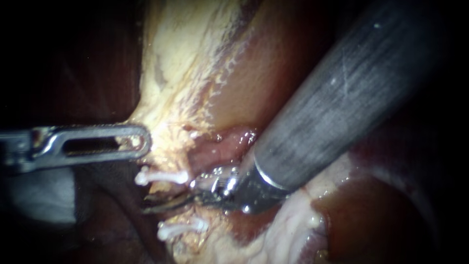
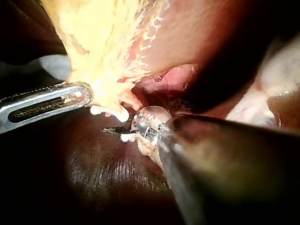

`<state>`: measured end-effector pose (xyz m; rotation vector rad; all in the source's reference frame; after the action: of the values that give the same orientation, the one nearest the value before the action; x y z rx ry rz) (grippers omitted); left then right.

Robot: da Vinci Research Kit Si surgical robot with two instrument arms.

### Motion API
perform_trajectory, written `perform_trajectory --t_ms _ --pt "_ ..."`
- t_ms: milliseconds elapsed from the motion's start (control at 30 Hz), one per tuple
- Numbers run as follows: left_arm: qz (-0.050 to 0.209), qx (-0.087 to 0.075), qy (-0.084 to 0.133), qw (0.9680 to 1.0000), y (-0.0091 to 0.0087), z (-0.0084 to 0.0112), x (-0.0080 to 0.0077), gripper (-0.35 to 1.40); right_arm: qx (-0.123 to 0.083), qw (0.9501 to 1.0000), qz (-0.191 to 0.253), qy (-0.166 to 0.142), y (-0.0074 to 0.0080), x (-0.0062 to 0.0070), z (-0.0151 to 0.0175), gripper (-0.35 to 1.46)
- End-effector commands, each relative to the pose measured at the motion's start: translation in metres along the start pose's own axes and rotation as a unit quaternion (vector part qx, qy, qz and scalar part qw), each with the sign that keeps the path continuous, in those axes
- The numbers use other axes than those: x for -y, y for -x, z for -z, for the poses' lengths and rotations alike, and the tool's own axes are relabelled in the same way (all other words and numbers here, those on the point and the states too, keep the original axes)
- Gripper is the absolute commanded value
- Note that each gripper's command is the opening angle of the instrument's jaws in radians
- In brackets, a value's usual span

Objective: Go back from the cut left tube

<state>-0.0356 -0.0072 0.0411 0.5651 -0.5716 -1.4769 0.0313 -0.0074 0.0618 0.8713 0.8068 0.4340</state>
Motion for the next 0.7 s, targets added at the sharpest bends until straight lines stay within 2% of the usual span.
perform_trajectory --t_ms 33,267,400,533,700 --pt "0.0 0.0 0.0 1.0 0.0 0.0 0.0 -0.35 -0.001 1.0 0.001 0.0 0.0001 0.0 -0.0001 0.59" --pt "0.0 0.0 0.0 1.0 0.0 -0.0001 0.0 -0.35 -0.001 1.0 0.001 0.0 0.0002 0.0001 -0.0002 0.74" --pt "0.0 0.0 0.0 1.0 0.0001 0.0 -0.0001 -0.35 -0.003 1.0 0.001 -0.003 0.0007 0.0006 -0.0001 0.79" --pt "0.0 0.0 0.0 1.0 0.0002 0.0 -0.0002 -0.35 -0.015 0.9992 0.034 -0.011 0.0012 0.0018 0.0007 0.96" --pt "0.0 0.001 0.001 1.0 0.0003 0.0001 -0.0003 -0.35 -0.033 0.9942 0.1 -0.022 0.002 0.0032 0.0023 1.23"
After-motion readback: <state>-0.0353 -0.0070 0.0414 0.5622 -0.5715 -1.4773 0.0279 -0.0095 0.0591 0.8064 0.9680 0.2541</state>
